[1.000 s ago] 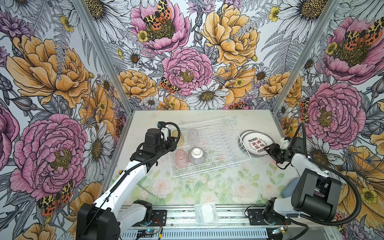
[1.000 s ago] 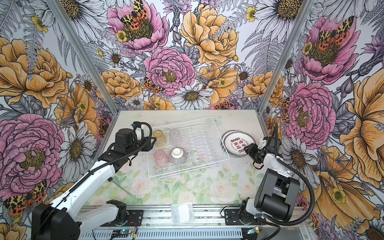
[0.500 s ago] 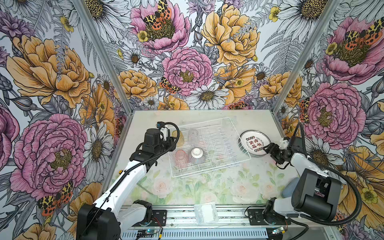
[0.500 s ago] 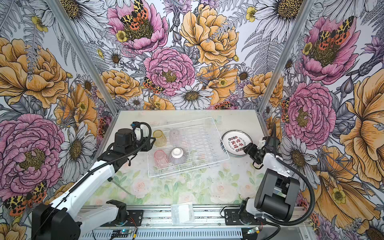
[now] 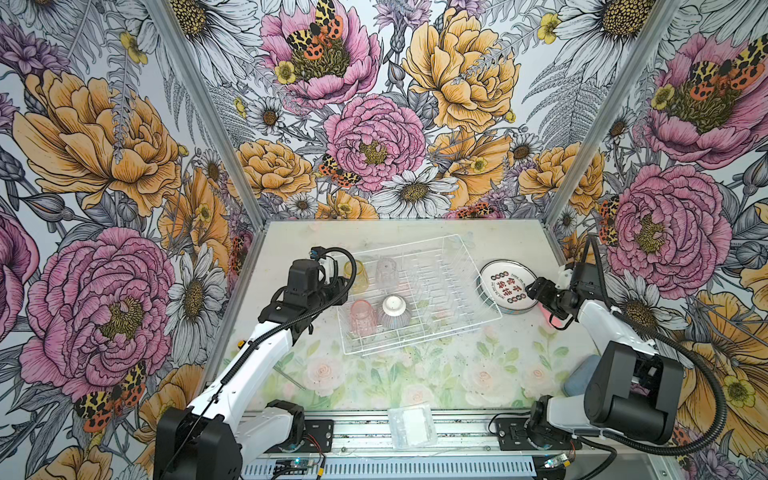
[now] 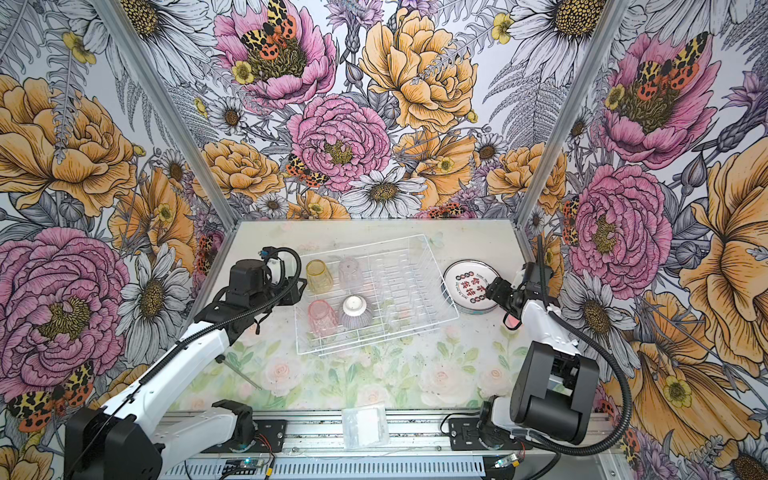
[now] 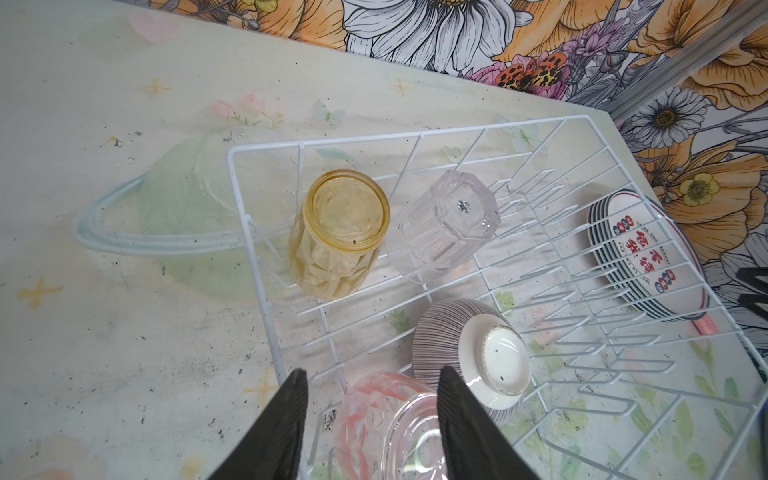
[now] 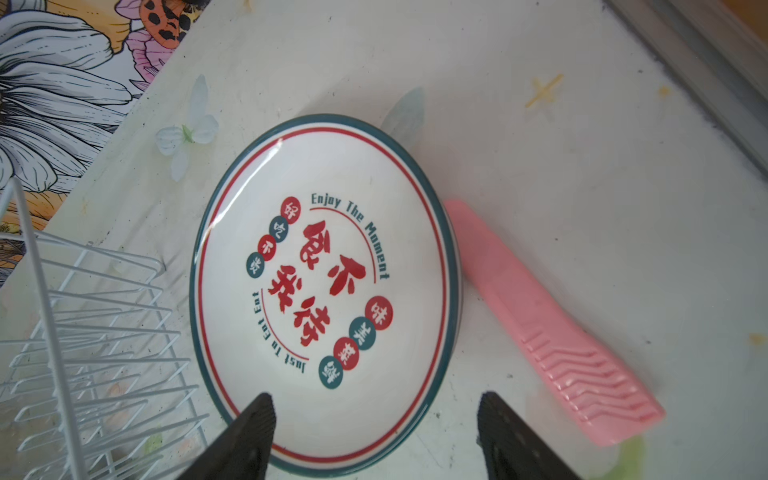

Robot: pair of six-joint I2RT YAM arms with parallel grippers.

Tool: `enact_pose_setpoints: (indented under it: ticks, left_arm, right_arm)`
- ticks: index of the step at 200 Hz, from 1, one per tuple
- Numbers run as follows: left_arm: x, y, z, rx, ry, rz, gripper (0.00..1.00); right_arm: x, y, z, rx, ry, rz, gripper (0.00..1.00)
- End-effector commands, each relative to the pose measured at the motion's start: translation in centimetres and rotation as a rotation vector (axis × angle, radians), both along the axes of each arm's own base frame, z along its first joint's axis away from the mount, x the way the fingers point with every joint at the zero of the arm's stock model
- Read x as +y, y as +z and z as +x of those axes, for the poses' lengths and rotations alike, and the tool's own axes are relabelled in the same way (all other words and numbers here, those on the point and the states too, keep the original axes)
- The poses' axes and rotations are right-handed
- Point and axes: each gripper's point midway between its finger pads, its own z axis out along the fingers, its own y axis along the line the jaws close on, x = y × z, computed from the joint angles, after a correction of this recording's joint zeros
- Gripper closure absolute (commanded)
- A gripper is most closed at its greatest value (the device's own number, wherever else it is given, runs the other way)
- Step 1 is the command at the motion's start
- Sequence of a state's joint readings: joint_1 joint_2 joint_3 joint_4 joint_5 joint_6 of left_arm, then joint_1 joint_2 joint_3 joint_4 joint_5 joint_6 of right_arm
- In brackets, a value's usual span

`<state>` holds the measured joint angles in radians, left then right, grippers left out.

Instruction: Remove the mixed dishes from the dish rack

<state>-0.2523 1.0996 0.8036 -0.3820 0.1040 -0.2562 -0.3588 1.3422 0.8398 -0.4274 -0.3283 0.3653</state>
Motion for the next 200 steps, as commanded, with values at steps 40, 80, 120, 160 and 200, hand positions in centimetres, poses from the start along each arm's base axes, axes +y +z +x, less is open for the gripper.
enact_pose_setpoints:
  ticks: [40,80,120,160,200]
  left_arm:
    - [2.1,-3.6,-1.4,0.125,0.094,0.054,0.6]
    - [2.6,-5.0,-2.1,0.163,0.113,0.066,0.66]
    - [2.5,-5.7,-2.0,0.182,0.113,0.069,0.71]
    - [2.4,-6.2,-1.8,0.188,0.106,0.06,0.74]
    - [2.1,-6.4,-1.4,0.18,0.096,0.042,0.77]
  right_arm:
    - [7.0,7.8,2.3,-0.197,0.284,0.01,0.39]
    - [11.2,6.0,3.1,-0.15,0.426,0.017,0.46]
    - [13.1,4.5,4.1,-0.106,0.481,-0.001,0.51]
    - [14.0,3.5,4.7,-0.079,0.506,-0.007,0.59]
    - [14.4,2.8,4.8,-0.058,0.516,-0.007,0.65]
